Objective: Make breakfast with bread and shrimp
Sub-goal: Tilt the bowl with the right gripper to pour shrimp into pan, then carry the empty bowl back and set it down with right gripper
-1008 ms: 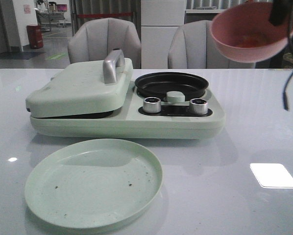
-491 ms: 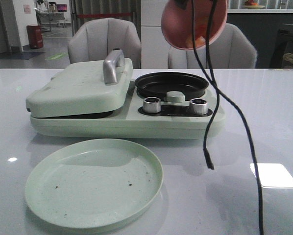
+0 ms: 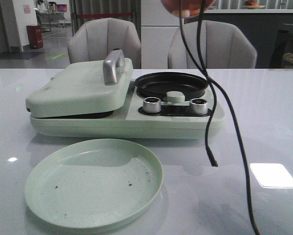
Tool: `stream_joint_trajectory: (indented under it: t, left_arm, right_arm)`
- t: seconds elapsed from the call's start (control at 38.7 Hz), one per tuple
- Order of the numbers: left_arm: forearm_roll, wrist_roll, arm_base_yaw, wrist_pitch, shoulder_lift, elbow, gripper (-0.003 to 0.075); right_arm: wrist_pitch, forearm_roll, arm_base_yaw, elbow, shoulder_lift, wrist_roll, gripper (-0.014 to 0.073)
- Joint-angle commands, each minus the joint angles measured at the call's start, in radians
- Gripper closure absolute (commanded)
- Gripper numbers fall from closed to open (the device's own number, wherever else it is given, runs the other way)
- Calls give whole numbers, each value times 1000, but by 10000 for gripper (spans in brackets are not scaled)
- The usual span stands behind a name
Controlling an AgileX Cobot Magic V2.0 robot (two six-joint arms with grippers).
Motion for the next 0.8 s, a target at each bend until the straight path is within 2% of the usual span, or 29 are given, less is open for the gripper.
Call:
stream_joint_trajectory:
  t: [0.0, 0.05, 0.39, 0.44, 0.59, 0.65, 0.78]
  left_arm:
    - [-39, 1, -7, -57, -5, -28, 621]
    - [-39, 1, -7, -57, -5, -28, 621]
    - [-39, 1, -7, -57, -5, -28, 621]
    - [-39, 1, -7, -57, -5, -28, 621]
    - [-39, 1, -7, -57, -5, -28, 621]
    - [-39, 1, -7, -57, -5, -28, 621]
    - [-39, 1, -7, -57, -5, -28, 621]
  right_arm:
    - [6, -211, 11, -36, -47, 14, 550]
    - [15, -283, 17, -36, -34, 32, 550]
    - [59, -251, 21, -38, 2, 60, 550]
    - [79, -165, 21, -38, -25, 59, 550]
    - [231, 244, -21, -9, -188, -1, 550]
    - [239, 385, -78, 65, -279, -7, 550]
    - [169, 659, -267, 380, -495, -82, 550]
